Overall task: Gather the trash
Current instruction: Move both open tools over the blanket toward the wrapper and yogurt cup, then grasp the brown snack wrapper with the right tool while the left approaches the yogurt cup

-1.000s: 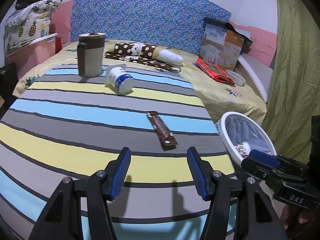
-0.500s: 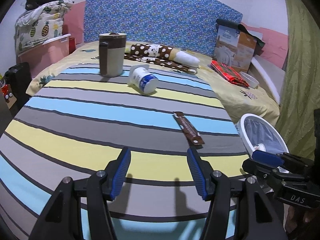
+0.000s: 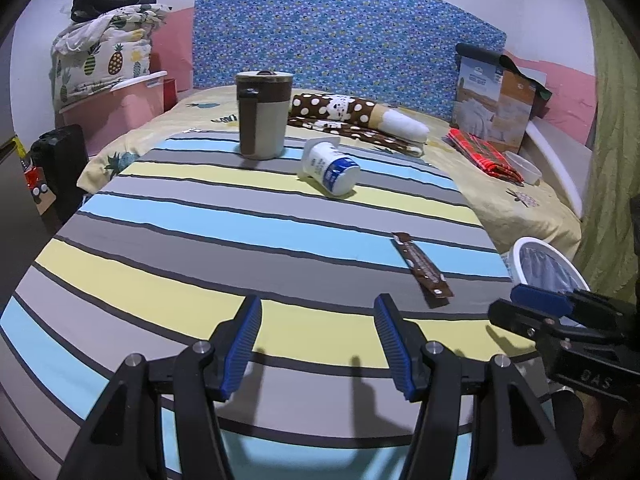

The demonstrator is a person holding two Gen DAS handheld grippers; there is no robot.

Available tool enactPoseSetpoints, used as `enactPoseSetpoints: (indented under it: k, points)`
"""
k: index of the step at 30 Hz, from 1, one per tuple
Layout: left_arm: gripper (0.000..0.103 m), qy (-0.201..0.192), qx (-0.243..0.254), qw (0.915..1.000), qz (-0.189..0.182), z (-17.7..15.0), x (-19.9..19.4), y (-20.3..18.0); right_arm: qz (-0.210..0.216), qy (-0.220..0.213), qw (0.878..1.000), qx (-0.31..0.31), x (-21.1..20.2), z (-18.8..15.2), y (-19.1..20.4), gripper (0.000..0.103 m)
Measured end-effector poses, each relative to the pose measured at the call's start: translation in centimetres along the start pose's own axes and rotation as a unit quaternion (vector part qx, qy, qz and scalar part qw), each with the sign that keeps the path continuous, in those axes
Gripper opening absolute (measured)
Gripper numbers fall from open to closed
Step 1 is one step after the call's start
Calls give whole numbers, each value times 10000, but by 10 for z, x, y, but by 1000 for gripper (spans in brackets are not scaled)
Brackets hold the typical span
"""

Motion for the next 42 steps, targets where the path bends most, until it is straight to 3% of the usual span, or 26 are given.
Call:
enactPoseSetpoints:
  k: [13,15,17,18,42]
  points:
    - [60,71,-17,9999,106,17,17,23,-23,268,9996,-65,38,10,4,46]
    - [60,96,-32,9999,75,20,21,23,-86,365,9992,-97,45,8,3,43]
    - [60,125,-41,9999,41,21,24,22,-105,463,9988,-109,49,5,2,30]
    - [60,133,-28,9999,35,22,26,22,-115,474,9988,-100,50,3,2,30]
    - [60,356,180,9991,-134,75,86,-31,-4,-59,9990,441,22,11,-39,29]
Point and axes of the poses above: each gripper's, at about its wrist camera, not at the fingertips, and x roughly the way its jaws point, y to its left, z to its top, the point moved 9 cm from there along x, roughly the way its jaws point, and after that the axes turned 1 degree about x, right-handed, at the moved point
